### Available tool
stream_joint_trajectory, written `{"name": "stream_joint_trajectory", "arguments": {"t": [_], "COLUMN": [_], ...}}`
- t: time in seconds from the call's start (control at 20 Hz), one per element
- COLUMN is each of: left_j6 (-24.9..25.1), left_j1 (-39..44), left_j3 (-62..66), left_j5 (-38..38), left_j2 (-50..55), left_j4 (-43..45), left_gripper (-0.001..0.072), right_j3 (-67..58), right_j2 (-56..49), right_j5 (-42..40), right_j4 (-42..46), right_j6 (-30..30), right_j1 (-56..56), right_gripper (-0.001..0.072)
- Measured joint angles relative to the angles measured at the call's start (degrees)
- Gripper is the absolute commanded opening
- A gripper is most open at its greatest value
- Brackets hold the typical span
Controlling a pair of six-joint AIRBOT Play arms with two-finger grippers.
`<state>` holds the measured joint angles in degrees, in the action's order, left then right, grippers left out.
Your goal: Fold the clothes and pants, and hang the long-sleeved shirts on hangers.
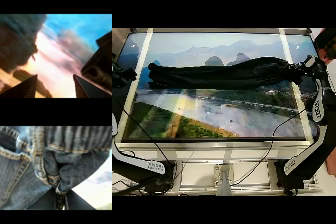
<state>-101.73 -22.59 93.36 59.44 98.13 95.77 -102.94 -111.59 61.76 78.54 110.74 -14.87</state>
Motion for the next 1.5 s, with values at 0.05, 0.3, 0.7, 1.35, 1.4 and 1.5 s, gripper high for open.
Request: {"name": "stream_joint_trajectory", "arguments": {"t": [0.05,0.3,0.7,1.35,1.4,1.5], "left_j6": [1.6,7.9,10.5,-4.4,-5.0,-6.2], "left_j1": [0.1,2.0,8.2,10.3,10.3,10.3], "left_j3": [-0.5,-3.0,-4.5,-4.5,-4.5,-4.5], "left_j5": [1.4,3.0,-3.5,-18.7,-19.3,-20.6], "left_j2": [0.0,0.0,4.3,9.6,10.0,10.8], "left_j4": [-0.7,-11.2,-19.1,-20.0,-20.0,-20.0], "left_gripper": [0.0482,0.0485,0.0712,0.0691,0.0622,0.0537], "right_j3": [0.6,8.5,28.8,32.3,32.4,32.4], "right_j2": [1.5,10.6,25.9,28.6,28.6,28.6], "right_j5": [1.3,2.6,-5.4,-9.2,-9.2,-9.3], "right_j4": [1.7,5.8,6.7,6.7,6.7,6.7], "right_j6": [-0.9,-5.1,-6.8,-7.0,-7.0,-7.0], "right_j1": [0.4,2.9,4.4,4.5,4.5,4.5], "right_gripper": [0.0035,0.0035,0.0036,0.0036,0.0036,0.0036]}}
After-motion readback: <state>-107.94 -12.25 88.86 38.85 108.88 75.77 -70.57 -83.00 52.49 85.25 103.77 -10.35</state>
